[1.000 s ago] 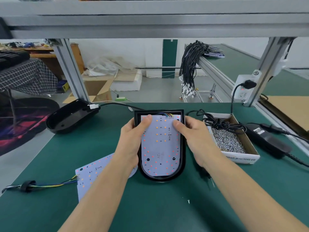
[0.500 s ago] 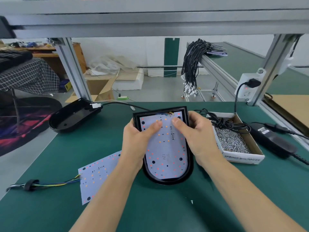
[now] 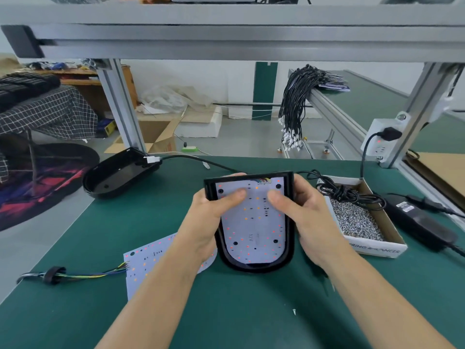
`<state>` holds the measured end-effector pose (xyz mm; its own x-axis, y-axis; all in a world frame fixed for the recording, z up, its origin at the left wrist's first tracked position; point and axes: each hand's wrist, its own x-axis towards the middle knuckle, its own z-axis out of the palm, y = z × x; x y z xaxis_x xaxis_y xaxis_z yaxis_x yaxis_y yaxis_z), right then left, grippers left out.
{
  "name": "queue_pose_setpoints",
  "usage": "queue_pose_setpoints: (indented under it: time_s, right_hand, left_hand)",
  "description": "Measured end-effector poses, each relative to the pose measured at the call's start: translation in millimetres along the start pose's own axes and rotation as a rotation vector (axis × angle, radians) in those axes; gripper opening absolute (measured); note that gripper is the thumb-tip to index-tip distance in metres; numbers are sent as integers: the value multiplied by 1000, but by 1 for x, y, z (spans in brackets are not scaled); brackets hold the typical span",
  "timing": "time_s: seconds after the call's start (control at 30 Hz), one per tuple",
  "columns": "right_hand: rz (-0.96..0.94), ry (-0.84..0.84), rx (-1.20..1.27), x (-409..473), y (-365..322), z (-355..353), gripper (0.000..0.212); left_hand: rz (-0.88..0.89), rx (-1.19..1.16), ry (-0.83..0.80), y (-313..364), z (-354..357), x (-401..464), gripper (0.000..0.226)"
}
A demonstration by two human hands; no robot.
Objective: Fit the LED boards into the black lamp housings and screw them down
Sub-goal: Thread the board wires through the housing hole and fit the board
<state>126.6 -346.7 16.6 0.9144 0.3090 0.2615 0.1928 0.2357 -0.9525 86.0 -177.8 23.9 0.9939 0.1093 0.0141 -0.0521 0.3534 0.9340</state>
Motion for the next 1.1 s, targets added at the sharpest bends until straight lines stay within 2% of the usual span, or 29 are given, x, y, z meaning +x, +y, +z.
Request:
queue_pose_setpoints:
  time_s: [0.07, 0.13, 0.2, 0.23, 0.3, 0.4, 0.63, 0.83, 0.97, 1.03, 1.1]
  right_hand:
    - [152, -119, 222, 1, -3, -11, 44]
    - [452, -166, 299, 6, -9, -16, 73]
    - [697, -254, 199, 12, -13, -12, 75]
    - [738, -285, 201, 15, -15, -9, 70]
    - [673, -249, 320, 26, -19, -1, 55]
    - [590, -72, 405, 39, -24, 5, 26]
    - [531, 44, 381, 44, -11, -1, 24]
    - [434, 169, 297, 49, -12, 1, 12]
    - [325, 237, 148, 58, -14, 9, 16]
    - [289, 257, 178, 61, -14, 14, 15]
    - [294, 247, 322, 60, -13, 19, 12]
  left_hand:
    - [63, 33, -47, 4, -6, -3, 30]
    - [99, 70, -113, 7, -9, -6, 30]
    - [98, 107, -171, 9, -6, -6, 30]
    - [85, 122, -197, 11, -3, -6, 30]
    - [57, 138, -228, 12, 4, -6, 28]
    - [44, 146, -201, 13, 10, -7, 24]
    - [55, 87, -63, 11, 16, -10, 26]
    - [4, 102, -247, 14, 5, -10, 26]
    - [76, 125, -240, 13, 4, -11, 23]
    - [92, 112, -243, 15, 4, -10, 29]
    - [76, 100, -276, 18, 3, -7, 36]
